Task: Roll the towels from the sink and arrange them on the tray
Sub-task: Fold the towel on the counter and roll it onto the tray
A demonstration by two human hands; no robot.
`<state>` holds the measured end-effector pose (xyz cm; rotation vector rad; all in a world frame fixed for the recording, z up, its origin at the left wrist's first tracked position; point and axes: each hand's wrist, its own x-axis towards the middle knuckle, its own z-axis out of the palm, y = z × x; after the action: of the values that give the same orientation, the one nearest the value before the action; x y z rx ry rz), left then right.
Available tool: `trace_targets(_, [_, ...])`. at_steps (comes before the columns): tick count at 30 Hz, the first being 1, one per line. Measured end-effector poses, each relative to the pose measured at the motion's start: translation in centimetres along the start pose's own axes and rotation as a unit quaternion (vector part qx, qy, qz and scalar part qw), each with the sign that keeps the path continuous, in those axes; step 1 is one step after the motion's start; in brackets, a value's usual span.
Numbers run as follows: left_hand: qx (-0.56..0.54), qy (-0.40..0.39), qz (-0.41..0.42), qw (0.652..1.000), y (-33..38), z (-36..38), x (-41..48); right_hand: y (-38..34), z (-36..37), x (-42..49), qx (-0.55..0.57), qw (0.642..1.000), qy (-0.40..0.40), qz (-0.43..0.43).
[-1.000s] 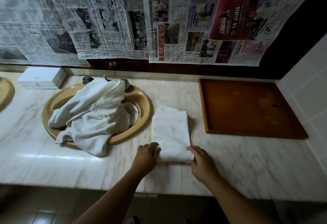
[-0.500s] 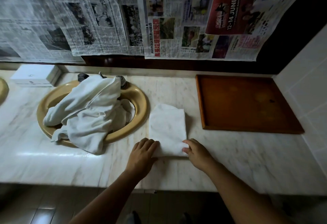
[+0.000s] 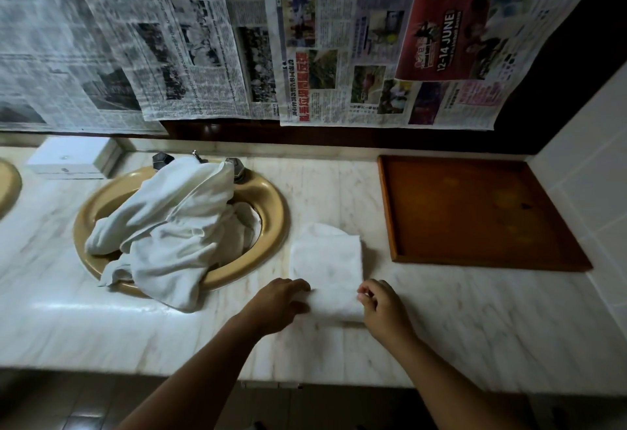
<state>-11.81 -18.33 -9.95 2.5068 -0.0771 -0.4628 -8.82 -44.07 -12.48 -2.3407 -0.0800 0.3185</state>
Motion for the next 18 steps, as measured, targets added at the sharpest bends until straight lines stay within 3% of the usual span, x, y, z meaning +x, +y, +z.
trace_targets(5, [0.027, -0.060, -0.051, 0.997, 1.0, -1.3, 1.7, -1.2, -0.7, 3.1, 0.057, 0.994, 0.012, 0.094])
trace_targets(9, [0.101, -0.080, -0.047, 0.991, 2.5, -2.4, 3.1, -2.3, -1.0, 5.7, 0.116, 0.978, -0.035, 0.168])
trace_targets(14, [0.135, -0.111, -0.055, 0.983, 2.7, -2.5, 3.9, -3.7, -0.5, 9.7, 0.288, 0.927, -0.070, 0.231])
trace_targets(18, [0.162, -0.115, -0.047, 0.979, 3.5, -3.0, 4.1, -5.9, -1.0, 12.4, 0.373, 0.899, -0.028, 0.228])
